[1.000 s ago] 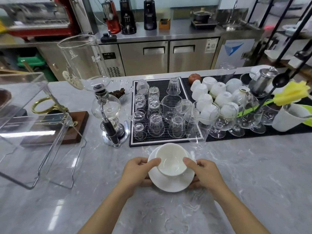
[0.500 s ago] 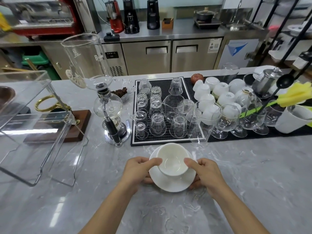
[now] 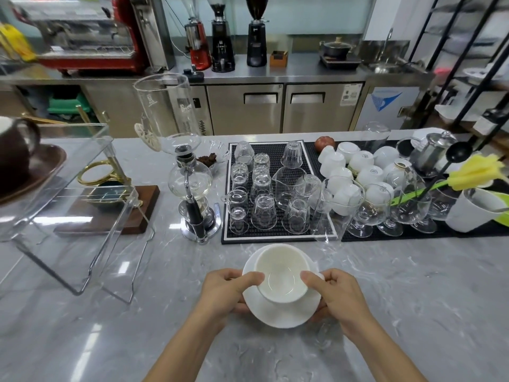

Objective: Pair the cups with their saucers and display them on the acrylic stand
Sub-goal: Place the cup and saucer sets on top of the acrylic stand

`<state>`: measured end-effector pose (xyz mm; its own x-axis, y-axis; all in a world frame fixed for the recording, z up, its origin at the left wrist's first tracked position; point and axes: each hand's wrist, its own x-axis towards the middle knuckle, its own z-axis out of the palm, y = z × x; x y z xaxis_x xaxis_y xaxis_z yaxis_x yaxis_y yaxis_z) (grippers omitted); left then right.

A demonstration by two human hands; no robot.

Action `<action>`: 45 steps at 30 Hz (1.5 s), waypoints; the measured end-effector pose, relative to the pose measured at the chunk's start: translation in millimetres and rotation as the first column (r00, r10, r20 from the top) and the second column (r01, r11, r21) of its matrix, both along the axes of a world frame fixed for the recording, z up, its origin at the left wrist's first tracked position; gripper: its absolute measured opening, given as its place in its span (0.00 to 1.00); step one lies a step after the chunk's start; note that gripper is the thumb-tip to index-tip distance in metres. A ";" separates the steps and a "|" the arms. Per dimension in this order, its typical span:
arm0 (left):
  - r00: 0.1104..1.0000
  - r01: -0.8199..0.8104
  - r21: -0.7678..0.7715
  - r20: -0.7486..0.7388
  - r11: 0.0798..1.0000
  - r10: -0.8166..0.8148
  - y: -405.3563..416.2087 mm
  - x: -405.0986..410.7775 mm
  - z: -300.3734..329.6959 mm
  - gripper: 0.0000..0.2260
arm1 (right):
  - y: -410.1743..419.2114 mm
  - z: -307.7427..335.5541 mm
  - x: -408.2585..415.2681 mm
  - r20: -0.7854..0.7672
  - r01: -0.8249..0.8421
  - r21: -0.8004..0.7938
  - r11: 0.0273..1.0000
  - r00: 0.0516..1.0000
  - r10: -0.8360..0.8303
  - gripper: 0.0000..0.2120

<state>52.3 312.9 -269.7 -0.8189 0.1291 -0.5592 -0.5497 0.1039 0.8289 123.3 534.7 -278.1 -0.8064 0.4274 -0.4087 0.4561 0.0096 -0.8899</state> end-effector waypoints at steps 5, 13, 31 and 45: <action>1.000 -0.019 0.010 -0.011 1.000 0.019 -22.3 11.5 7.6 0.19 | -19.0 5.1 5.5 -0.023 -0.025 -0.023 0.999 0.999 0.025 0.25; 0.995 -0.099 0.028 -0.026 0.995 0.100 -89.1 44.6 15.0 0.27 | -86.7 21.8 23.0 -0.024 -0.104 -0.050 0.993 0.994 0.103 0.33; 0.973 -0.210 0.051 -0.091 0.976 0.214 -234.3 107.9 22.2 0.25 | -226.7 38.2 63.3 -0.035 -0.219 -0.016 0.976 0.975 0.218 0.25; 0.941 -0.299 0.091 -0.140 0.950 0.309 -326.5 128.7 27.1 0.24 | -316.6 36.9 65.1 -0.064 -0.292 -0.022 0.956 0.955 0.290 0.20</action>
